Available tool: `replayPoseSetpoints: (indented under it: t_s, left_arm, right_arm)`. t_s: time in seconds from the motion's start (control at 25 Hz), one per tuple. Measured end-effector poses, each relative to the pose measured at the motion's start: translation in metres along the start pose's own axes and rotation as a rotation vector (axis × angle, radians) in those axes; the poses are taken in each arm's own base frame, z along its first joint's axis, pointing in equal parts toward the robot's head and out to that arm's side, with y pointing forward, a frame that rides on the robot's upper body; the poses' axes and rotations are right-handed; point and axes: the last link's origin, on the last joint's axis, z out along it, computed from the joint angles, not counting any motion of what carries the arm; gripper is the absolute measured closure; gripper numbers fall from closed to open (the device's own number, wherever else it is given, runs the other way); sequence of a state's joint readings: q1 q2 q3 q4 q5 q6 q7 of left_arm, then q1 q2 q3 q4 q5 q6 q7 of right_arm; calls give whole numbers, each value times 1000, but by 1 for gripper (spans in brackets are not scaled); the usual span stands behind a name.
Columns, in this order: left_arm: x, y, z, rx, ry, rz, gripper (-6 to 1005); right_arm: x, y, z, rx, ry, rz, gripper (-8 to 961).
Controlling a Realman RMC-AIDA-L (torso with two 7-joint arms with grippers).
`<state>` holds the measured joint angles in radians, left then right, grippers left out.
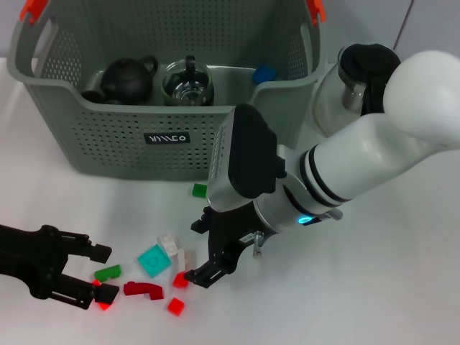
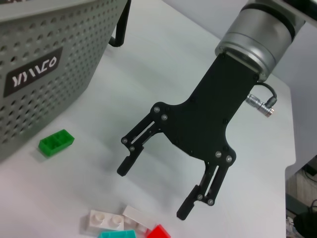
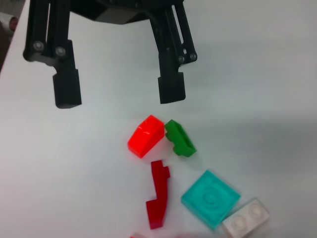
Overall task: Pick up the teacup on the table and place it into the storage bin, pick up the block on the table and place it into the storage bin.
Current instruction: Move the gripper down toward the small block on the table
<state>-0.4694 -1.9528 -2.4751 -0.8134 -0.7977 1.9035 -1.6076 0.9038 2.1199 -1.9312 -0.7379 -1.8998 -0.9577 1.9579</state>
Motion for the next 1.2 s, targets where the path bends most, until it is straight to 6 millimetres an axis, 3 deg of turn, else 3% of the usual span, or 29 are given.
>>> replayPoseSetpoints:
  t_s: [0.32,0.64,1.2]
  left_arm:
    - [-1,-1,1,7,-2,-2,141]
    - [-1,-2,1,10,1,-3,141]
    - [-1,-2,3,9,3,-7,141]
  right_arm:
    - [-1,0,8,55,-21,-13,59]
    - [0,-1,11,72,-20,-18,179]
    - [-1,2,13,61,-24,-22,178]
